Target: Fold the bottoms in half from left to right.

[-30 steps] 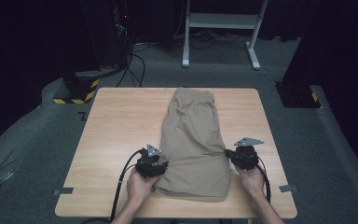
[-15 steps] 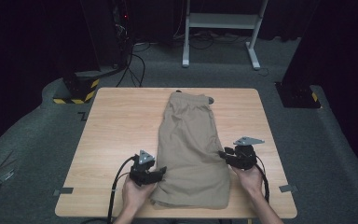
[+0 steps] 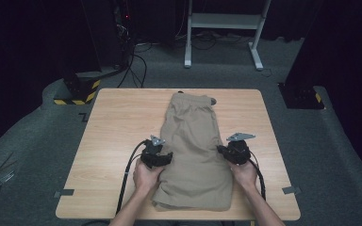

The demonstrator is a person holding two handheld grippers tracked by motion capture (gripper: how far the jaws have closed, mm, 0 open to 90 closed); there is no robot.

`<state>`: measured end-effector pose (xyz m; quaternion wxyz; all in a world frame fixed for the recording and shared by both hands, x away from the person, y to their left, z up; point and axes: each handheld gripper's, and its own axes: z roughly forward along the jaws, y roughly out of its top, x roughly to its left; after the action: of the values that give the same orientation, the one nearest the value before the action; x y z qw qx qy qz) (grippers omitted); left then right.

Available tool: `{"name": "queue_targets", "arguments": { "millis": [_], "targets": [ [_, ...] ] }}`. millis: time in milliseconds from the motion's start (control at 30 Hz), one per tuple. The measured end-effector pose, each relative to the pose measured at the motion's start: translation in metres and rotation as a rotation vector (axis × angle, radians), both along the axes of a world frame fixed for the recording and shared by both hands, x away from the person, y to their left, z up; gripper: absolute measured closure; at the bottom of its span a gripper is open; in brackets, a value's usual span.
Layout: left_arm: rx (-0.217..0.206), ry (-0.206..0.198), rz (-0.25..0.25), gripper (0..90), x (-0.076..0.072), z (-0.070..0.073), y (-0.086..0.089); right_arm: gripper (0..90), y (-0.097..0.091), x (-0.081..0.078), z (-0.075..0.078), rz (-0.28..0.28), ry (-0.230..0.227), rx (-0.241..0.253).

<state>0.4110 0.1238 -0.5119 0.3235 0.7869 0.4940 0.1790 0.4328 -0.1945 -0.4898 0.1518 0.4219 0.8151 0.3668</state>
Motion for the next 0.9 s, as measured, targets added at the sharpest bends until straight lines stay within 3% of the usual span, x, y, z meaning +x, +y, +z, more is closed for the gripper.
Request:
{"name": "queue_targets", "arguments": {
  "millis": [67, 167, 233, 367, 567, 600, 633, 667, 700, 733, 833, 900],
  "targets": [
    [-0.014, 0.013, -0.007, 42.4, 0.001, -0.002, -0.001, 88.8, -0.006, 0.003, 0.001, -0.022, -0.004, 0.004],
    [-0.004, 0.006, -0.009, 42.6, 0.0, -0.003, -0.003, 88.3, -0.001, 0.004, -0.004, -0.027, -0.015, -0.086],
    [-0.002, 0.0, -0.007, 42.9, -0.002, -0.003, -0.002, 87.8, 0.002, 0.004, -0.011, -0.029, -0.002, -0.107],
    [-0.005, -0.01, -0.003, 44.2, -0.009, -0.004, 0.0, 86.5, -0.001, 0.0, -0.019, -0.027, 0.013, -0.082],
    [0.0, -0.015, 0.011, 47.6, -0.035, -0.004, 0.001, 85.0, -0.002, -0.019, -0.024, 0.005, 0.004, -0.083],
    [-0.005, -0.017, 0.001, 47.6, -0.047, -0.005, 0.002, 85.0, -0.002, -0.027, -0.025, 0.018, 0.001, -0.083],
    [-0.005, -0.017, 0.001, 47.6, -0.047, -0.005, 0.002, 85.0, -0.002, -0.027, -0.025, 0.018, 0.001, -0.083],
    [0.0, -0.015, -0.011, 47.6, -0.06, -0.004, 0.004, 84.6, -0.003, -0.035, -0.025, 0.046, 0.004, -0.078],
    [0.0, -0.015, -0.011, 47.6, -0.06, -0.004, 0.004, 84.6, -0.003, -0.035, -0.025, 0.046, 0.004, -0.078],
    [-0.005, -0.01, -0.015, 47.3, -0.069, -0.004, 0.006, 83.9, -0.003, -0.045, -0.025, 0.073, 0.007, -0.076],
    [-0.015, -0.007, -0.026, 45.0, -0.073, -0.004, 0.008, 82.1, -0.004, -0.052, -0.024, 0.094, 0.012, -0.073],
    [-0.066, 0.016, -0.031, 41.2, -0.064, -0.002, 0.013, 77.1, -0.008, -0.054, -0.023, 0.097, 0.02, -0.042]
  ]
}}
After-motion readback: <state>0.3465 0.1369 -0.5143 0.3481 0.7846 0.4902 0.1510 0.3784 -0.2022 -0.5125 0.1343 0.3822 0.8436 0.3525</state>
